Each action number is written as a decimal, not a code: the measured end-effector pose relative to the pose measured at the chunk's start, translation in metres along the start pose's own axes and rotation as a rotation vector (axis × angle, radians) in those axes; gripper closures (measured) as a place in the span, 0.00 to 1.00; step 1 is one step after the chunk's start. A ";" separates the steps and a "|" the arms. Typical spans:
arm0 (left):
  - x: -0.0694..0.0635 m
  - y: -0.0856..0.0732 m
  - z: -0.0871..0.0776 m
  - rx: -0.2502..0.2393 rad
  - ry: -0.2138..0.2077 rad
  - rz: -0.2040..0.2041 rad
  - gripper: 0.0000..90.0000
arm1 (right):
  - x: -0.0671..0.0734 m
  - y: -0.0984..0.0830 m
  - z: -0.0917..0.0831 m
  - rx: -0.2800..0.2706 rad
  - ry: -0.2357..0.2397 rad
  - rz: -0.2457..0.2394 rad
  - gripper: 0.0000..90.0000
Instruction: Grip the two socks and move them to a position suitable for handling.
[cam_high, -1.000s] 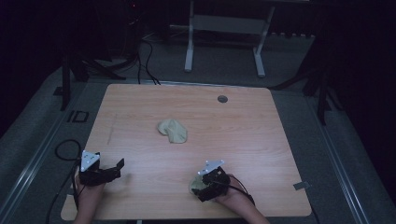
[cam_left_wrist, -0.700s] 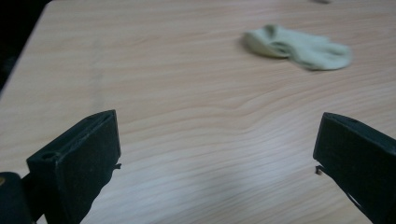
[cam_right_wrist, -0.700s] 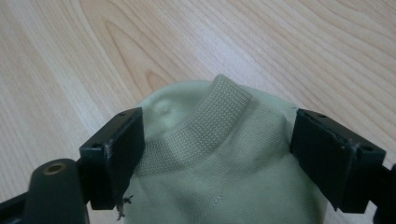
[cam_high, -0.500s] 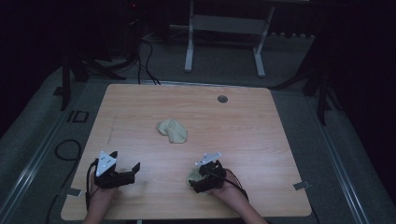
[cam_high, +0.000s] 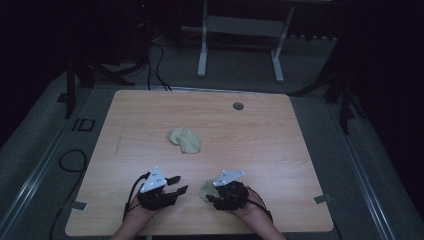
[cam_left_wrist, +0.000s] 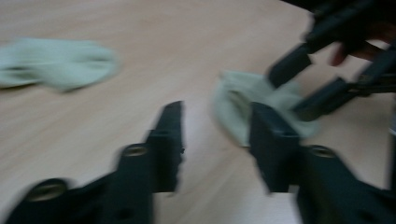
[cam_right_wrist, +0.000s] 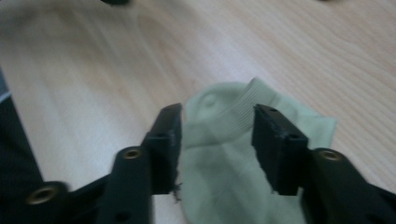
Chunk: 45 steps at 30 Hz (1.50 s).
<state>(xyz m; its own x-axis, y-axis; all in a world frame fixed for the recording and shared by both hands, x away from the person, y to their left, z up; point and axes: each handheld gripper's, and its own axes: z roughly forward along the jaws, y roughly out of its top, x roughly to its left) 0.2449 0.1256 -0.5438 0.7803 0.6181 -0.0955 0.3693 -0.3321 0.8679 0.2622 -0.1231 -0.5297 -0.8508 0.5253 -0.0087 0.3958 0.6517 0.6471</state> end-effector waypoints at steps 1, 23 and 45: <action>-0.002 0.002 0.005 0.016 -0.018 0.014 0.76 | 0.002 -0.001 0.000 0.007 0.010 -0.012 0.67; -0.004 0.007 0.069 0.250 -0.099 0.142 0.99 | 0.019 -0.008 0.024 0.100 -0.052 -0.170 0.98; -0.002 0.009 0.070 0.254 -0.127 0.225 0.99 | -0.027 -0.019 -0.061 -0.107 -0.126 0.106 0.99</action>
<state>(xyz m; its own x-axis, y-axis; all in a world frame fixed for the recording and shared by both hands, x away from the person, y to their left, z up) 0.2823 0.0717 -0.5701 0.9070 0.4211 0.0106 0.2821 -0.6261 0.7270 0.2570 -0.1830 -0.4949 -0.7534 0.6570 -0.0269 0.4364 0.5302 0.7270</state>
